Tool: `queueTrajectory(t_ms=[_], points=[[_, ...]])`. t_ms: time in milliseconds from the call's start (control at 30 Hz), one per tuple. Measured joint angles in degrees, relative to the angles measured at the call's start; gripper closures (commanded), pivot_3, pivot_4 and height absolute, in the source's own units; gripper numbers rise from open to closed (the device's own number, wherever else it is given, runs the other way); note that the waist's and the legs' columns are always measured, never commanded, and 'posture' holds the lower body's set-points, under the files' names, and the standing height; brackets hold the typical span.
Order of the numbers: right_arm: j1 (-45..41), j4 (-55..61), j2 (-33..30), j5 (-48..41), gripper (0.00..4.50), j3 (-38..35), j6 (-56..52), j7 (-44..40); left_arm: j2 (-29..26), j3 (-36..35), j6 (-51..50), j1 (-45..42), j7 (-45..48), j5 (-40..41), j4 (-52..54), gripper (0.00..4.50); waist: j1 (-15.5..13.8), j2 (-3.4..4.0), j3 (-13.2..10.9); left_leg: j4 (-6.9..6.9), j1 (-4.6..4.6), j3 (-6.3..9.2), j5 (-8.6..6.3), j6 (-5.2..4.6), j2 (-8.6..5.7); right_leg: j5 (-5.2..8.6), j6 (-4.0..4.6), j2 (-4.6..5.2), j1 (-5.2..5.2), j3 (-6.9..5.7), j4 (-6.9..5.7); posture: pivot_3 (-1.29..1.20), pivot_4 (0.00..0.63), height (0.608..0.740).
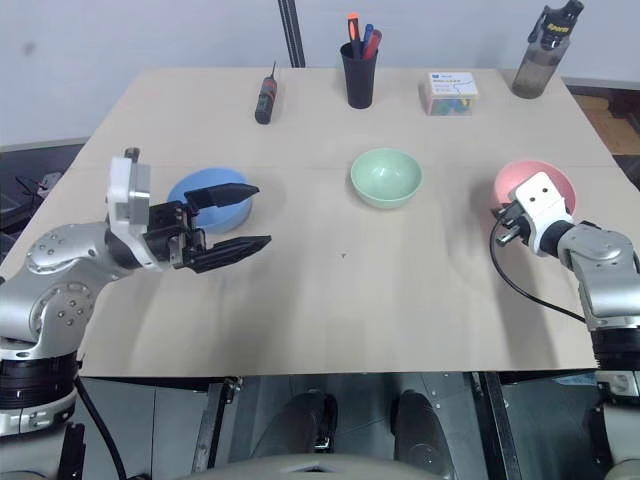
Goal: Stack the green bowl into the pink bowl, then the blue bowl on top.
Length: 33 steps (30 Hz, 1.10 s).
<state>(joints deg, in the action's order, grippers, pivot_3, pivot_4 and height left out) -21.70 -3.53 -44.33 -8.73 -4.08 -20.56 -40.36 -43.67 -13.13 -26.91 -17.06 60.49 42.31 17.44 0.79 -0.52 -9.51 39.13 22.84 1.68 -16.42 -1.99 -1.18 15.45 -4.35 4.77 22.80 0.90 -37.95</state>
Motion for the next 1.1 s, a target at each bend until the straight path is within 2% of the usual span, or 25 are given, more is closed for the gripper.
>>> queueTrajectory(t_ms=[100,200,267,433,533,633,733,833,967,1100], points=[[5.43,13.99,0.33,-4.10,4.41,2.22,-4.44,-3.44,0.53,-0.38,1.09,0.20,-2.07,-1.28,-1.03,0.00,-0.02,0.00,0.00,-0.01,0.01,0.05,0.00,0.00,0.08,0.00,0.00,-0.07,0.00,-0.02,0.01,0.00,0.150,0.740],[9.06,28.02,3.03,-8.12,4.41,9.97,-10.16,-5.51,1.70,-0.63,2.25,0.08,-5.17,-3.54,-3.20,0.00,0.11,-0.01,0.01,0.03,-0.01,0.04,-0.01,-0.01,0.10,0.00,0.00,-0.08,-0.01,0.01,-0.03,0.00,0.150,0.740],[8.90,31.93,4.90,-8.32,4.41,14.96,-12.78,-5.43,2.06,-0.51,2.99,-0.08,-6.37,-5.16,-4.33,0.00,-0.02,-0.01,0.01,0.12,-0.02,0.07,-0.01,-0.02,0.01,-0.01,-0.01,-0.04,-0.07,-0.02,-0.03,0.00,0.150,0.740],[6.42,31.85,6.85,-5.63,4.41,20.60,-13.31,-5.10,2.49,0.18,3.61,-0.77,-7.13,-6.73,-5.40,0.00,-0.19,-0.10,0.05,0.14,-0.06,0.18,0.00,0.00,-0.07,-0.01,-0.01,0.01,-0.12,-0.14,-0.02,0.00,0.150,0.740],[3.94,29.28,8.62,-4.25,3.46,22.77,-13.22,-5.42,2.64,0.84,3.64,-1.39,-7.18,-7.55,-5.37,0.00,0.18,-0.16,0.09,0.12,-0.11,0.17,0.01,0.03,-0.02,-0.01,-0.01,-0.06,-0.13,-0.11,-0.04,0.00,0.150,0.740],[3.27,26.99,10.89,-5.51,2.10,23.42,-15.32,-5.77,2.54,1.44,3.70,-1.63,-7.68,-9.30,-5.28,0.00,0.07,-0.11,0.06,0.09,-0.05,0.17,0.02,0.03,-0.01,-0.01,-0.01,-0.07,-0.07,-0.11,-0.04,0.00,0.150,0.740],[2.61,27.94,11.49,-7.79,0.94,22.42,-16.64,-6.18,2.34,1.61,3.70,-1.65,-8.23,-10.46,-5.11,0.00,0.00,-0.12,0.06,0.09,-0.04,0.17,0.01,0.03,-0.04,-0.01,-0.01,-0.03,-0.08,-0.11,-0.01,0.00,0.150,0.740],[2.87,30.11,11.99,-8.93,0.11,19.50,-16.55,-5.06,2.33,2.58,3.75,-2.68,-8.36,-11.78,-5.03,0.00,-0.26,-0.13,0.06,0.09,-0.01,0.21,0.01,0.03,-0.07,-0.01,-0.01,0.00,-0.09,-0.16,-0.01,0.00,0.150,0.740],[4.49,35.13,12.85,-11.97,0.11,11.70,-15.42,-2.47,1.89,8.23,6.41,-9.92,-8.22,-17.99,-6.77,0.00,-0.76,-0.15,0.05,0.10,0.00,0.27,0.02,0.03,-0.16,-0.01,-0.01,0.01,-0.12,-0.22,-0.01,0.00,0.150,0.740],[7.75,38.14,11.99,-13.06,0.11,6.23,-15.35,0.05,1.71,20.74,13.78,-21.57,-4.74,-30.88,-16.79,0.00,-1.07,-0.15,0.05,0.09,0.00,0.21,0.02,0.03,-0.35,-0.01,-0.01,-0.04,-0.12,-0.19,-0.02,0.00,0.150,0.740]])
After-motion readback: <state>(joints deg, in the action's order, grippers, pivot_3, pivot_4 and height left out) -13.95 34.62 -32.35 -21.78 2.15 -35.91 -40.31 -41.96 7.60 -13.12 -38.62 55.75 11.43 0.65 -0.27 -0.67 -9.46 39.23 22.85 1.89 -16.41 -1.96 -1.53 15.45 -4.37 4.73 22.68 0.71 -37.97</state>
